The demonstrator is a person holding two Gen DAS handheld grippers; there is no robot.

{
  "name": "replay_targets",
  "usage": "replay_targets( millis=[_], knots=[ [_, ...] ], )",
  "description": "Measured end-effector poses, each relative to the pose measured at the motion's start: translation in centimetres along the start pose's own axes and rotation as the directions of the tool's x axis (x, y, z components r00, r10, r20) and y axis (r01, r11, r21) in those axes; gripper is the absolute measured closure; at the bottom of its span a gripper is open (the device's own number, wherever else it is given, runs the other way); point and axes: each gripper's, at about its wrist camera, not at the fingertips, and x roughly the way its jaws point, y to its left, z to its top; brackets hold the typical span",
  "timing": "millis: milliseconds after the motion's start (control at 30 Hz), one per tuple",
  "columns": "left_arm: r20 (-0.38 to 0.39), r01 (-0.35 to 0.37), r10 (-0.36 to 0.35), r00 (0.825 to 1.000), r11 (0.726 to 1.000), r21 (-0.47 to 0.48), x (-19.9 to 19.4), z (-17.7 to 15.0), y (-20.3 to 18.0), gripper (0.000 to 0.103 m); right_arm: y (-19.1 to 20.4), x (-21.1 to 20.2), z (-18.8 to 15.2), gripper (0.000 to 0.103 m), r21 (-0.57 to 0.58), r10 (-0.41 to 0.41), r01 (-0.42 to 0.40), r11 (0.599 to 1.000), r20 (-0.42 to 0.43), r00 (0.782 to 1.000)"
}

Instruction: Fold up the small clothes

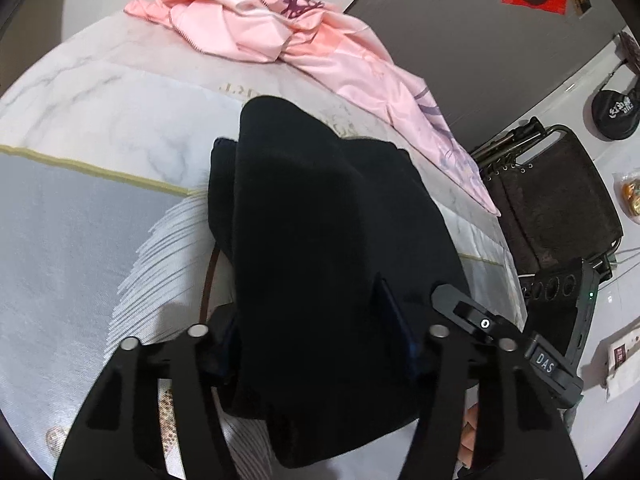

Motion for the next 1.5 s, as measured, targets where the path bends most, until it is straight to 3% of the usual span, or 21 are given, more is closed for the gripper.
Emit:
replay_targets(
  millis=[367, 633, 1033, 1500],
  knots=[
    [0.040, 0.012, -0.012, 0.999, 1.000, 0.005, -1.9, -0.6, -1.3, 0.058, 0.7, -2.2, -0.8, 0.040, 0.003, 0.004, -0.005, 1.000, 0.037, 0.999],
    [0.073, -0.021, 0.019, 0.997, 0.999, 0.028, -6.2, -5.7, -4.4, 0.058, 2.6, -7.0, -3.9, 0.041, -0.060, 0.022, -0.020, 0.998, 0.028, 0.999],
    [0.110, -0.017, 0.006, 0.994, 0.995, 0.100, -13.1, -13.0, -11.2, 0.058, 5.0, -18.0, -9.7, 0.041, -0.133, 0.030, -0.020, 0.991, 0.075, 0.997],
    [0.182, -0.066, 0.035, 0.983, 0.984, 0.166, -20.3, -22.6, -16.3, 0.058, 7.7, -27.3, -18.0, 0.041, -0.184, 0.074, -0.055, 0.981, 0.099, 0.992]
  ],
)
